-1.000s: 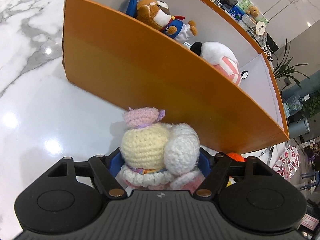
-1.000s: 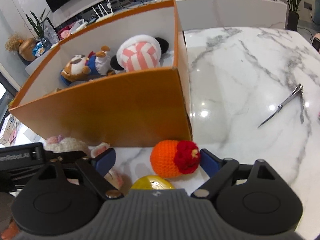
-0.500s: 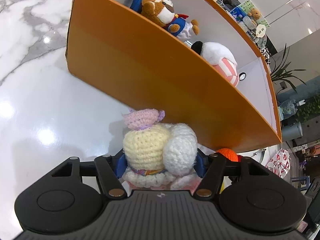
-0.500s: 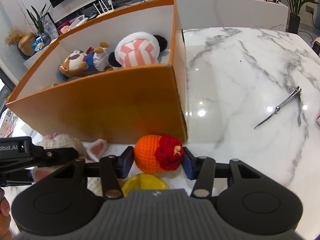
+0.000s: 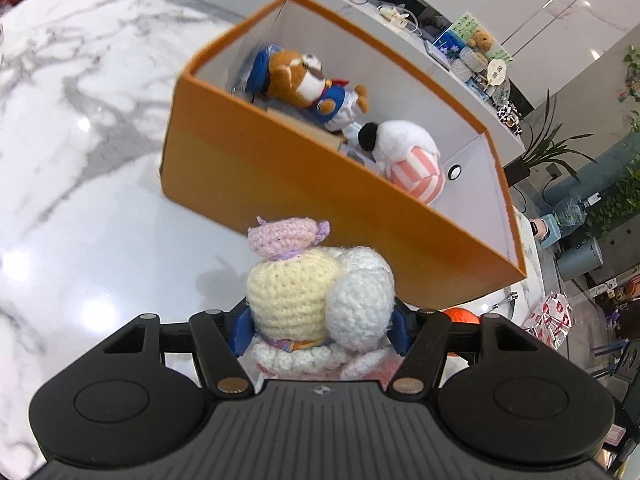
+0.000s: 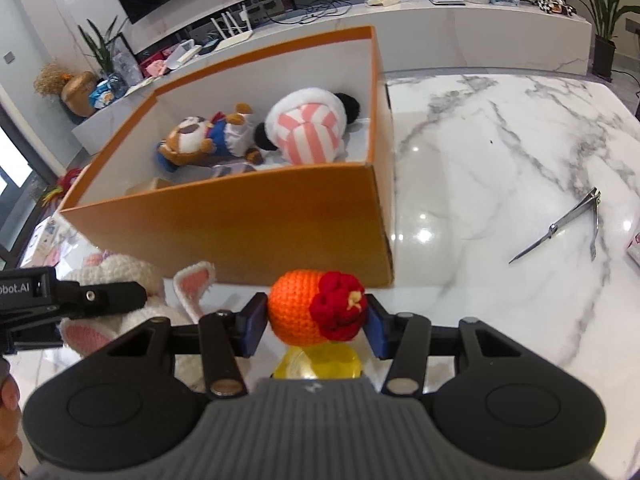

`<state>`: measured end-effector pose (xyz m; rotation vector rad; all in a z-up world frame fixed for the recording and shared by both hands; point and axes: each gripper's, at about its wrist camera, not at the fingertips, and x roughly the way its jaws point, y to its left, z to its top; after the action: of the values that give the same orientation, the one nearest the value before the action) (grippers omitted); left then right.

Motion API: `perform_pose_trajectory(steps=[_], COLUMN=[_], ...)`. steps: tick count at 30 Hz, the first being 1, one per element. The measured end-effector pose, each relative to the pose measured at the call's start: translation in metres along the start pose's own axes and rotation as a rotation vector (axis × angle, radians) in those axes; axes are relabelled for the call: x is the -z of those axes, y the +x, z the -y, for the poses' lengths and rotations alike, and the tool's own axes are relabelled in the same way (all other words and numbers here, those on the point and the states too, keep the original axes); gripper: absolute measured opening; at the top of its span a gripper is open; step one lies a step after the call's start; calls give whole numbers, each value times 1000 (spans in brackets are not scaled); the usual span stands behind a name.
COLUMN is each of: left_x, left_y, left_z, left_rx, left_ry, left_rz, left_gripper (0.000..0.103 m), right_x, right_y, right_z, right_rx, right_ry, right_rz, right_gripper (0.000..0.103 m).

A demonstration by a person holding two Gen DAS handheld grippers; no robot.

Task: Organize objects
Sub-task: 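Lift and carry the bunny plush and orange ball over the orange box with both tools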

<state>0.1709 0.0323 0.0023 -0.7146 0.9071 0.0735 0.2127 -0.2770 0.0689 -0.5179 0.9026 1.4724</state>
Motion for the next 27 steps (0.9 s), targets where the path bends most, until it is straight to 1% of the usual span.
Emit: perform_pose_trajectory(steps=[5,9,13,15,18,22,27], left_x=[3,8,9,4,-7,-22,-37], left_y=[-18,-34,-50,-58,-71,-82,-82], left_z=[5,16,25,27,25,26,28], left_rx=[19,24,33,40,63,48,39], left_ry=[24,80,131,125,89,53,20], left_rz=[16,61,113,147,204,289,354], left_gripper=[74,74,74,74,74,74,74], right_x=[2,3,-1,-6,-16,-30,-43], right_y=[-16,-29,-46,-54,-64,-73,-70], right_z=[-8,-15,-20,-23,-28,-36,-40], right_rx=[-13,-29,-42,-47,-55,-54,-62], right_ry=[-29,-46,-45,-39,-36,-28,-1], right_rz=[12,34,82,113,162,228,271], right_gripper=[53,53,53,53,53,53,53])
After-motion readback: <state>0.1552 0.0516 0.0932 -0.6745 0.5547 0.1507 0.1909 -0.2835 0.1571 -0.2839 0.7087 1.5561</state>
